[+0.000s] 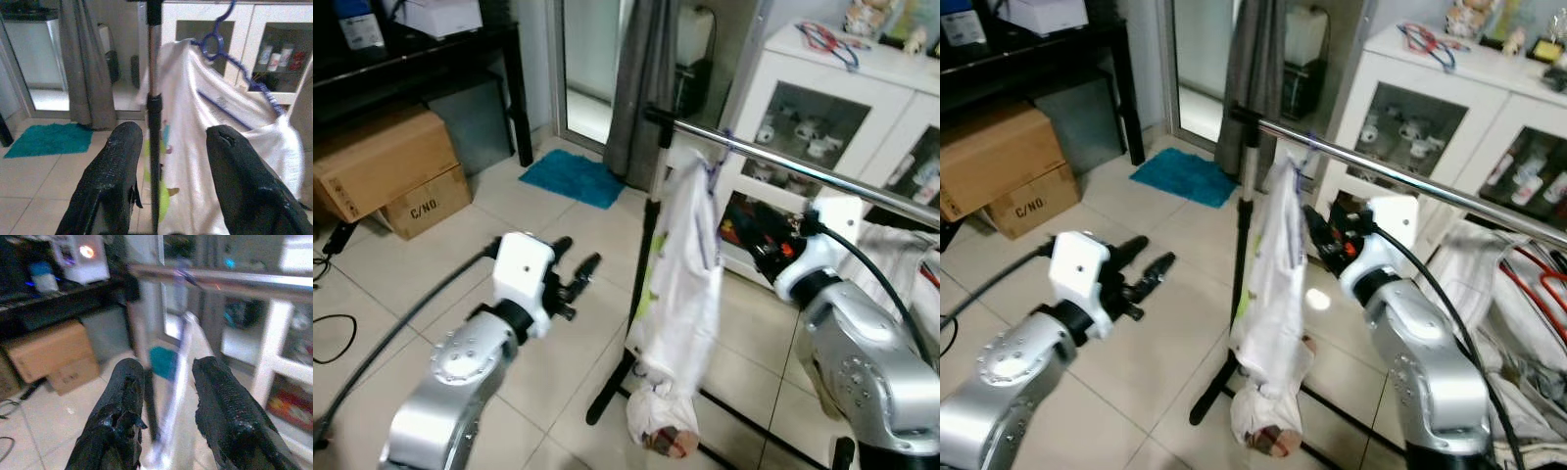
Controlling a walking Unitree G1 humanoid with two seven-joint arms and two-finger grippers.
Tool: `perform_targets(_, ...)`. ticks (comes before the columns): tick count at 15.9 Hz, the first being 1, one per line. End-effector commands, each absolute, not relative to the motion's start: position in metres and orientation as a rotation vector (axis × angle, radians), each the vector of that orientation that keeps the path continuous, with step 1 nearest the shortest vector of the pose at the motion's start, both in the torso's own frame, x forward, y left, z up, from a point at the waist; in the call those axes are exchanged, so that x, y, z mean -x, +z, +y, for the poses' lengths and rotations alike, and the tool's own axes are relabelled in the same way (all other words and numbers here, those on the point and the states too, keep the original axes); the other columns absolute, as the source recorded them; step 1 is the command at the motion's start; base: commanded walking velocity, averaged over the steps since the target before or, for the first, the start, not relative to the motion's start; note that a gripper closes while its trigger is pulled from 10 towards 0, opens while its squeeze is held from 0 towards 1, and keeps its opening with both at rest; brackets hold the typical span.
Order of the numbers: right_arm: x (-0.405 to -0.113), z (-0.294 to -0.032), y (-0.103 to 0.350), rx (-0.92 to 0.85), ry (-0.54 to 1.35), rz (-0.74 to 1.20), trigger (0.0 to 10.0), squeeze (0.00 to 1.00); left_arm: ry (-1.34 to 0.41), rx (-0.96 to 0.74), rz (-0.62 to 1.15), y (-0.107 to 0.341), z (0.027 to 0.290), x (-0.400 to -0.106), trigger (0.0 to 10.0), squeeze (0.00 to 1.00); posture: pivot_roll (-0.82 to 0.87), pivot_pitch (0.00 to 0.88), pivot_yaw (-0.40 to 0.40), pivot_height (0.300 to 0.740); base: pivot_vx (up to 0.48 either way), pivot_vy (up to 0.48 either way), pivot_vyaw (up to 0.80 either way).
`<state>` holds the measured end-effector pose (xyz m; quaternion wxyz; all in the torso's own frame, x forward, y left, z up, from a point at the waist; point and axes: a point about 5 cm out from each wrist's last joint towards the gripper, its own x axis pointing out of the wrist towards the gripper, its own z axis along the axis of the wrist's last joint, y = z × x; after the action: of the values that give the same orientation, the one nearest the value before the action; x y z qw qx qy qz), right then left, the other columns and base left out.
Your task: Hang hanger
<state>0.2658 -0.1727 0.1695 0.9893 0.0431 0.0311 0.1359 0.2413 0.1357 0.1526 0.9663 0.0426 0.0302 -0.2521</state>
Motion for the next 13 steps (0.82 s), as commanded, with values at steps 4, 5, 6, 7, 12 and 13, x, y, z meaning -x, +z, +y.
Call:
perform_targets(4, -0.270, -0.179, 0.172, -0.030, 0.189, 0.074, 10.0, 0.00, -0.485, -0.123, 0.045, 0.157, 0.140, -0.244, 10.0, 0.00, 0.08, 0.000, -0.057, 0.740, 0.000, -0.281, 0.00)
perform_targets(5, -0.270, -0.180, 0.171, -0.015, 0.183, 0.087, 10.0, 0.00, -0.482, -0.126, 0.045, 0.156, 0.141, -0.245, 10.0, 0.00, 0.08, 0.000, -0.058, 0.740, 0.000, -0.281, 0.00)
perform_targets(6, -0.271, -0.182, 0.171, -0.011, 0.169, 0.083, 10.0, 0.00, -0.481, -0.130, 0.047, 0.156, 0.141, -0.244, 10.0, 0.00, 0.08, 0.000, -0.060, 0.740, 0.000, -0.281, 0.00)
perform_targets(7, -0.271, -0.183, 0.171, -0.009, 0.158, 0.079, 10.0, 0.00, -0.481, -0.133, 0.048, 0.156, 0.142, -0.244, 10.0, 0.00, 0.08, 0.000, -0.060, 0.740, 0.000, -0.277, 0.00)
perform_targets(12, -0.260, -0.185, 0.176, 0.061, 0.288, 0.079, 10.0, 0.00, -0.501, -0.153, 0.050, 0.156, 0.142, -0.242, 10.0, 0.00, 0.09, 0.000, -0.057, 0.740, 0.000, -0.275, 0.00)
perform_targets(13, -0.259, -0.185, 0.177, 0.065, 0.298, 0.077, 10.0, 0.00, -0.504, -0.156, 0.051, 0.156, 0.142, -0.242, 10.0, 0.00, 0.09, 0.000, -0.057, 0.740, 0.000, -0.266, 0.00)
